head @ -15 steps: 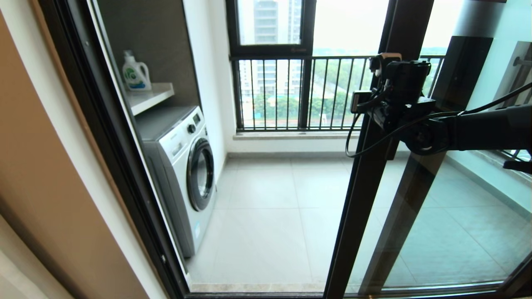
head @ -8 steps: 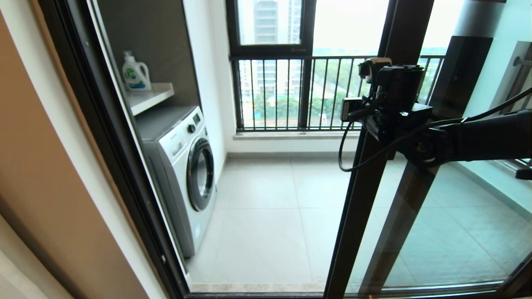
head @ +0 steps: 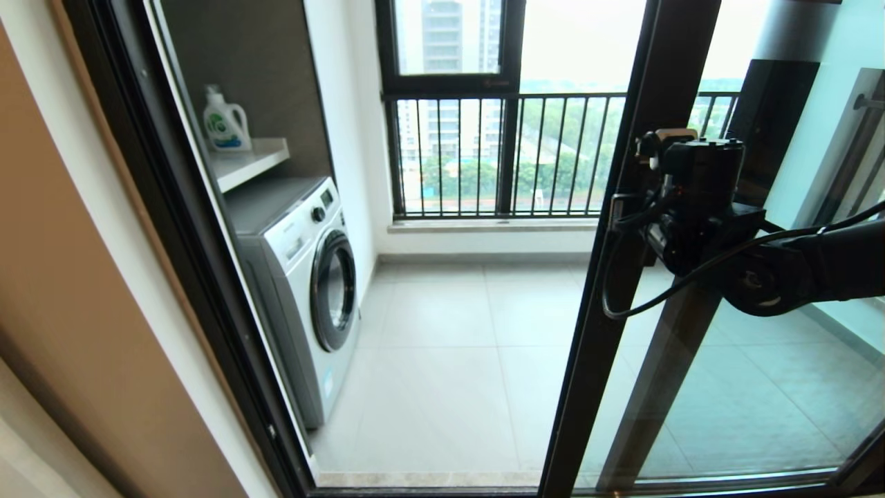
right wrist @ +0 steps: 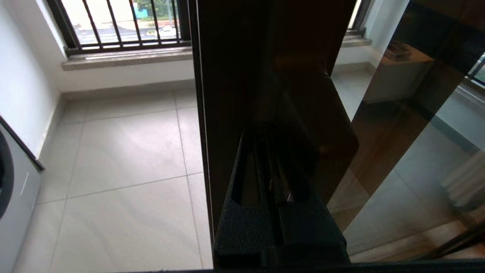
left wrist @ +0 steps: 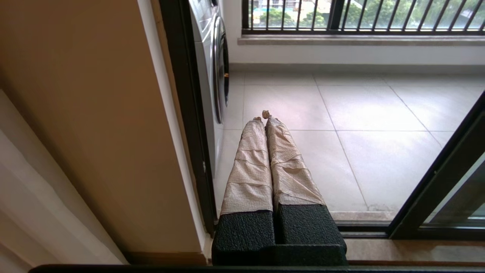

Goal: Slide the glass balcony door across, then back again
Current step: Open the slid door

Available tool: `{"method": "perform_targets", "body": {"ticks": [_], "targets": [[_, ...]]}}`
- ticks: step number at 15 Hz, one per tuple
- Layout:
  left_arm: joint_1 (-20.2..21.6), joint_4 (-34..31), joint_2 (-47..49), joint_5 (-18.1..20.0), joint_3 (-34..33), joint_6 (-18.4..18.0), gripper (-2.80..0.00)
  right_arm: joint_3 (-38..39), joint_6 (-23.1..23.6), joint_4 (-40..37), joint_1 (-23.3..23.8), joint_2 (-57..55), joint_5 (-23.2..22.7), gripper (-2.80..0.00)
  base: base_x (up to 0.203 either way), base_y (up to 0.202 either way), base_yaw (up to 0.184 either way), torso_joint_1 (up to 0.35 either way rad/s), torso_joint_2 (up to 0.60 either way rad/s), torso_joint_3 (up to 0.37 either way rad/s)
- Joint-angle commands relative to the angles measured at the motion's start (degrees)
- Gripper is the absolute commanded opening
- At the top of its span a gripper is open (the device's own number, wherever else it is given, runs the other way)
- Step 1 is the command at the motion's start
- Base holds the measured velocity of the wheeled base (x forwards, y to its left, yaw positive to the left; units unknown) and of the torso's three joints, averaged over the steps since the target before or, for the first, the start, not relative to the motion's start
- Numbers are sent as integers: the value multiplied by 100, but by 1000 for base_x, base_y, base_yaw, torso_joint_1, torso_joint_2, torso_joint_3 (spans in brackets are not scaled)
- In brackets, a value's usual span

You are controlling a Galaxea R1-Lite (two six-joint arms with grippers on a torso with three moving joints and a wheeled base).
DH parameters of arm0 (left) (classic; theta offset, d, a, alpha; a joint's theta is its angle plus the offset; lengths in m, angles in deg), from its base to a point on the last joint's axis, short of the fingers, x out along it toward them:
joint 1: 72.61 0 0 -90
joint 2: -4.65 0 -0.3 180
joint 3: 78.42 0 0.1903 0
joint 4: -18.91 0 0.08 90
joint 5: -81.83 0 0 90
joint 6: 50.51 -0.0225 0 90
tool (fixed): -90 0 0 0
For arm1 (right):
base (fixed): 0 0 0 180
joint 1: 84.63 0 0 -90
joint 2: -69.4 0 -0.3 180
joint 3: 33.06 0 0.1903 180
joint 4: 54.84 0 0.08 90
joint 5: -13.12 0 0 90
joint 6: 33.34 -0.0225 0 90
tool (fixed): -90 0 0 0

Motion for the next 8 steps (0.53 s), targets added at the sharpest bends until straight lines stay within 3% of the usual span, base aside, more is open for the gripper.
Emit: {"method": "perform_targets", "body": {"ticks": [1, 8], "targets": [[-2, 2, 9, 0, 0, 0, -280, 368, -34, 219, 74, 212, 46, -280, 0, 0, 0, 0, 0, 0], [-2, 2, 9, 0, 0, 0, -280, 362, -190, 452, 795, 157, -26, -280, 0, 0, 0, 0, 0, 0]]}}
